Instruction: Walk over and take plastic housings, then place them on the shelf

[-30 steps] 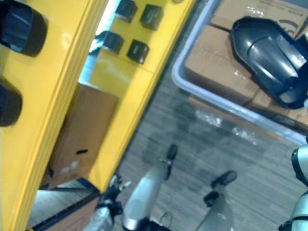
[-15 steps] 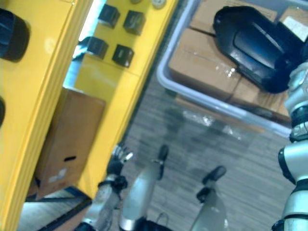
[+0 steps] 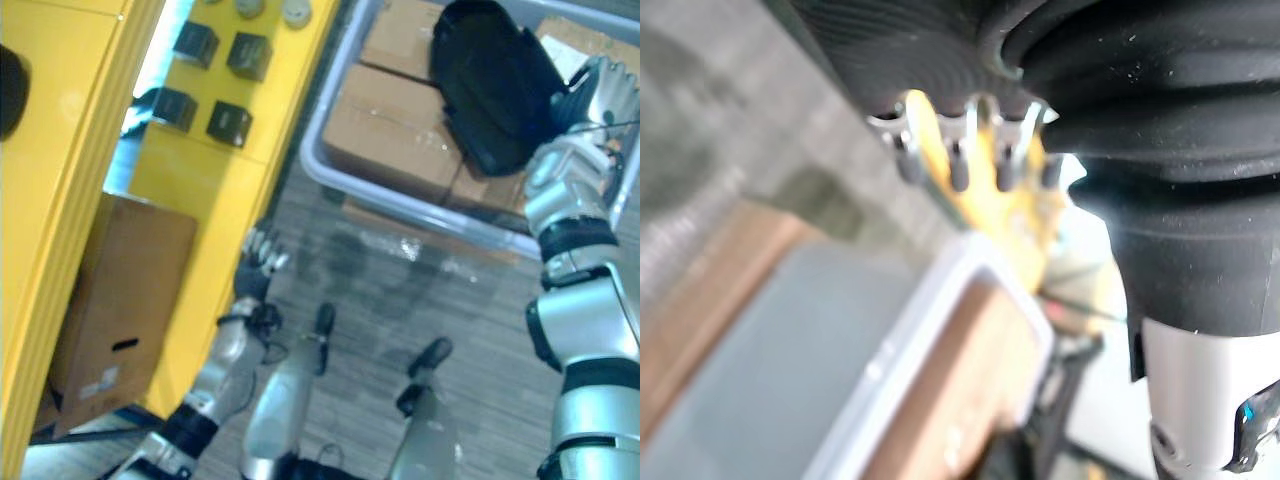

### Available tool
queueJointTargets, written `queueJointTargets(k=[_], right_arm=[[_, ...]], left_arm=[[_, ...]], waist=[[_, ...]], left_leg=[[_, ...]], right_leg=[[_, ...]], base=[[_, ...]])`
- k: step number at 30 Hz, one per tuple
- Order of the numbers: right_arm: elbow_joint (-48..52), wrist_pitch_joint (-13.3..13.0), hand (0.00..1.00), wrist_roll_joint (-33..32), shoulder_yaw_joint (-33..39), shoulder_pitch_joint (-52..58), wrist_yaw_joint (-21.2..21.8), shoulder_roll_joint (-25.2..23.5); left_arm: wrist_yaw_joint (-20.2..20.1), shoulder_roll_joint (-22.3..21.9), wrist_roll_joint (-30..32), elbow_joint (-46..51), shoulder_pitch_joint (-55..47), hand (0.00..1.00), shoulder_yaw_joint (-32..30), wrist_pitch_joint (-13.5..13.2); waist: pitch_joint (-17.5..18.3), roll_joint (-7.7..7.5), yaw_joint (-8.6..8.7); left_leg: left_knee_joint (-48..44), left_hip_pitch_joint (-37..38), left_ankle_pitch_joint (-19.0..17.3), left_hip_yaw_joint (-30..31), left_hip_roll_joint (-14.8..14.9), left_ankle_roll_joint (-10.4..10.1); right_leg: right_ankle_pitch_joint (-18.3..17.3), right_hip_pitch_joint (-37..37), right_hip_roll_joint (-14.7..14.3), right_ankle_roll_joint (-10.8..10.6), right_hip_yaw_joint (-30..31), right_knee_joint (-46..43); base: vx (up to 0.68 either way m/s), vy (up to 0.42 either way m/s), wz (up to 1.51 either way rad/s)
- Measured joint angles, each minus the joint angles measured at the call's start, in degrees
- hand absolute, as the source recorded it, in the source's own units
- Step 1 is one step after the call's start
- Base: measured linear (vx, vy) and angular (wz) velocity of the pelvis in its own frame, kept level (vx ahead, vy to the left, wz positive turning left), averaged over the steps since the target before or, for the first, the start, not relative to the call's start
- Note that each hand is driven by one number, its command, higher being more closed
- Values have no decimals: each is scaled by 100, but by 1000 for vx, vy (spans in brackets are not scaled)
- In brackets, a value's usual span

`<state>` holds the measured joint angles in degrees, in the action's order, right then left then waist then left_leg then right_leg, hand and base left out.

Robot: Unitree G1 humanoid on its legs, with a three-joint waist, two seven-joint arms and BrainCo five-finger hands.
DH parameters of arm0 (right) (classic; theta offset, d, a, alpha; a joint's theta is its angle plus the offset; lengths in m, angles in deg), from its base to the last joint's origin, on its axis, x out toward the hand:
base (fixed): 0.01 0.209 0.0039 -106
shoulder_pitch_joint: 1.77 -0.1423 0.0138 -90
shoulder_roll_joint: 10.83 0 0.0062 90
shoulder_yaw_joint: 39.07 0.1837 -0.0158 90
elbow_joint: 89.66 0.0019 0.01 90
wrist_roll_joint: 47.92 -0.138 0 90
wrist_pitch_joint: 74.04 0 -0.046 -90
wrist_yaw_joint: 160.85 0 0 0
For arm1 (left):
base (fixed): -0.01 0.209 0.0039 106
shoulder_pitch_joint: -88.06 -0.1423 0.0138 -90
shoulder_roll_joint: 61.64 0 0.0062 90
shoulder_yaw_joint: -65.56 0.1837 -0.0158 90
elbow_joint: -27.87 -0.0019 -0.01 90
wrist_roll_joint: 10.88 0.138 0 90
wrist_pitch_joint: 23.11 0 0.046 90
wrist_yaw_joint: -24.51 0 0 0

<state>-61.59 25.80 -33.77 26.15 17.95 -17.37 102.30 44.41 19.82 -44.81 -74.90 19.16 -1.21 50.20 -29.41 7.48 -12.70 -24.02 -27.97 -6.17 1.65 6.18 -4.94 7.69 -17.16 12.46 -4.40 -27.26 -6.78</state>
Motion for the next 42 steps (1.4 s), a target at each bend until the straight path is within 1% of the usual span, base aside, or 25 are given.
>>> queueJointTargets(k=[2,4,7,9,13,16,18,20,21,23,26,29,32,34,36,37,38,39,41,42], right_arm=[[117,-4,100,-41,5,-15,-79,-101],[121,-12,100,-205,121,-11,-216,-245],[124,-15,100,-416,349,-12,-472,-445],[125,-28,100,-442,439,-11,-577,-590],[256,-102,100,-442,456,-12,-616,-786],[260,-124,100,-445,455,-9,-694,-984],[263,-265,100,-441,455,-9,-808,-1015],[285,-342,100,-435,456,-11,-886,-1052],[292,-379,100,-434,456,-11,-932,-1092],[301,-456,100,-429,456,-13,-1017,-1154],[318,-590,100,-372,457,-19,-1178,-1208],[567,-680,100,-160,456,-39,-1242,-1214],[900,-786,100,-39,456,-91,-1293,-1217],[1041,-888,100,148,455,-90,-1342,-1249],[1329,-957,100,312,455,-89,-1343,-1290],[1425,-976,100,366,455,-88,-1343,-1301],[1628,-1024,100,433,456,-53,-1344,-1323],[1811,-1116,100,484,457,-5,-1348,-1348],[2113,-1184,100,586,458,96,-1348,-1396],[2332,-1255,100,643,458,212,-1346,-1433]], left_arm=[[31,-39,-15,-164,294,0,2,63],[126,-114,-226,-343,506,0,2,103],[261,-187,-444,-691,951,0,-5,119],[354,-187,-452,-897,1199,0,-16,121],[497,-203,-618,-1159,1682,0,-112,129],[618,-239,-632,-1380,1918,0,-203,137],[649,-246,-675,-1469,2066,0,-228,185],[671,-249,-745,-1629,2194,0,-235,198],[672,-260,-863,-1695,2251,0,-255,217],[670,-316,-902,-1823,2329,0,-323,234],[659,-360,-1081,-1995,2465,0,-349,324],[647,-352,-1126,-2114,2521,0,-431,432],[646,-344,-1133,-2251,2569,0,-452,477],[637,-321,-1183,-2267,2594,0,-459,507],[609,-283,-1322,-2265,2631,0,-467,533],[599,-266,-1337,-2264,2634,0,-472,548],[586,-230,-1344,-2264,2625,0,-467,585],[565,-202,-1348,-2260,2628,0,-471,603],[453,-174,-1348,-2223,2629,0,-471,633],[366,-168,-1348,-2173,2629,0,-470,653]], waist=[[-4,-94,22],[8,-129,120],[8,-134,181],[3,-142,220],[-3,-191,296],[-12,-218,419],[-12,-219,433],[-12,-219,446],[-12,-219,486],[-11,-220,551],[-11,-220,583],[-11,-220,620],[-9,-240,732],[-7,-343,743],[6,-503,816],[-3,-535,848],[-16,-593,921],[-4,-646,958],[-6,-652,1041],[-4,-656,1049]], left_leg=[[-16,-24,0,-89,30,0],[-35,-28,0,-93,25,0],[-65,-27,-1,-132,43,0],[-86,-29,-3,-174,60,-1],[-180,-176,-10,-231,119,-6],[-214,-210,-9,-238,145,-7],[-215,-208,-8,-312,157,-7],[-215,-207,-8,-367,170,-7],[-216,-207,-8,-370,172,-6],[-220,-205,-8,-377,172,-6],[-213,-173,-8,-423,181,-6],[-183,-103,-8,-495,195,-6],[-180,-81,-8,-514,200,-6],[-137,3,-8,-581,210,-7],[-97,114,-8,-669,220,-7],[-93,140,-8,-681,221,-7],[-73,222,-9,-694,219,-7],[-43,301,-9,-721,220,-8],[-20,430,-15,-727,221,-16],[15,533,-20,-761,225,-23]], right_leg=[[79,-76,-19,27,86,22],[96,-77,-10,25,97,24],[101,-83,-30,29,141,24],[105,-106,-47,35,198,26],[157,-268,-121,84,284,28],[185,-302,-150,95,317,28],[213,-355,-149,94,395,28],[228,-384,-150,93,443,28],[232,-387,-152,93,450,28],[238,-387,-153,91,459,28],[248,-394,-156,90,513,28],[254,-393,-158,91,573,27],[259,-393,-160,91,593,26],[266,-385,-167,95,679,24],[268,-353,-166,96,728,24],[269,-331,-166,96,737,24],[268,-263,-162,96,743,27],[268,-217,-162,96,769,31],[268,-82,-168,95,771,82],[273,12,-178,87,784,141]], base=[[-24,19,-21],[-30,32,-8],[-50,26,-5],[-54,13,-12],[-54,2,-15],[-35,-5,-7],[-25,9,-14],[-23,4,-12],[-21,3,-6],[0,0,0],[-14,4,-8],[-10,-3,-9],[-2,0,-3],[-2,2,-15],[-5,-2,-14],[-5,2,-8],[-1,14,-6],[0,0,0],[-3,7,-2],[-9,12,-6]])
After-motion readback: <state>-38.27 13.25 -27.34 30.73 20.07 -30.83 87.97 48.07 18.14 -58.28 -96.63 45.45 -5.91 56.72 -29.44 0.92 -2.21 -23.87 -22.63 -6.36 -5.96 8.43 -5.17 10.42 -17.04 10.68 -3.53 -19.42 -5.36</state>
